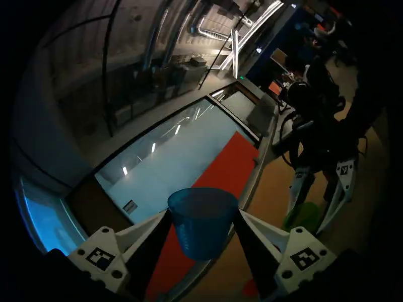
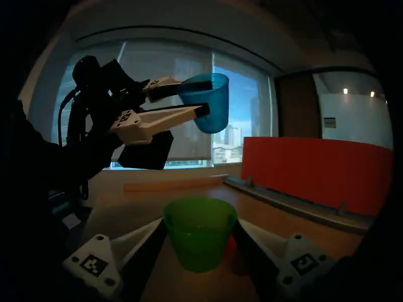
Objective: Pour water
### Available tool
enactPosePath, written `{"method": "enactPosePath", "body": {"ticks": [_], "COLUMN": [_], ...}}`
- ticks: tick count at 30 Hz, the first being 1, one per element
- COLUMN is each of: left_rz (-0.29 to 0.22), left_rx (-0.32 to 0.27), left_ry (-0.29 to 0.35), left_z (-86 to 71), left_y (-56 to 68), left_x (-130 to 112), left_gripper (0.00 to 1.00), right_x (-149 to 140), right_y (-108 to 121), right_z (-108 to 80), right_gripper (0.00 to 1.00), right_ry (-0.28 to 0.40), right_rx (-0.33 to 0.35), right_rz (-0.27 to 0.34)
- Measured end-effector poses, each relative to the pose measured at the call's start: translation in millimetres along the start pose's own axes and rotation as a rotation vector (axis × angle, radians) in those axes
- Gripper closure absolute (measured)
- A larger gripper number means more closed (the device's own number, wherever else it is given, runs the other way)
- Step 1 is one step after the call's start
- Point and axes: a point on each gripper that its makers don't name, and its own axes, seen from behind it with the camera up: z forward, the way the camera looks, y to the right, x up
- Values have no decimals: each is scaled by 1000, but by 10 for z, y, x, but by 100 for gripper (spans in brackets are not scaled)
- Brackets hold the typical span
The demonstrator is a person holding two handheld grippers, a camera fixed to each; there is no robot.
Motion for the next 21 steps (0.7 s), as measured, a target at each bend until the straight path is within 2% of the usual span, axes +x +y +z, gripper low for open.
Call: {"method": "enactPosePath", "body": {"ticks": [3, 9, 16, 21], "left_rz": [-61, -216, -426, -521], "left_rx": [14, 39, 25, -2], "left_ry": [-18, -49, -38, -39], "left_z": [14, 29, -15, -26], "left_y": [-24, -77, -91, -53], "left_x": [-72, -180, -162, -188], "left_gripper": [16, 16, 16, 16], "right_x": [13, 46, 73, 96], "right_y": [15, 34, 60, 74], "right_z": [-11, -32, -53, -64], "right_gripper": [11, 11, 11, 11], "right_ry": [2, 9, 15, 20], "right_rx": [-5, -11, -19, -21], "right_rz": [0, -3, -6, -7]}}
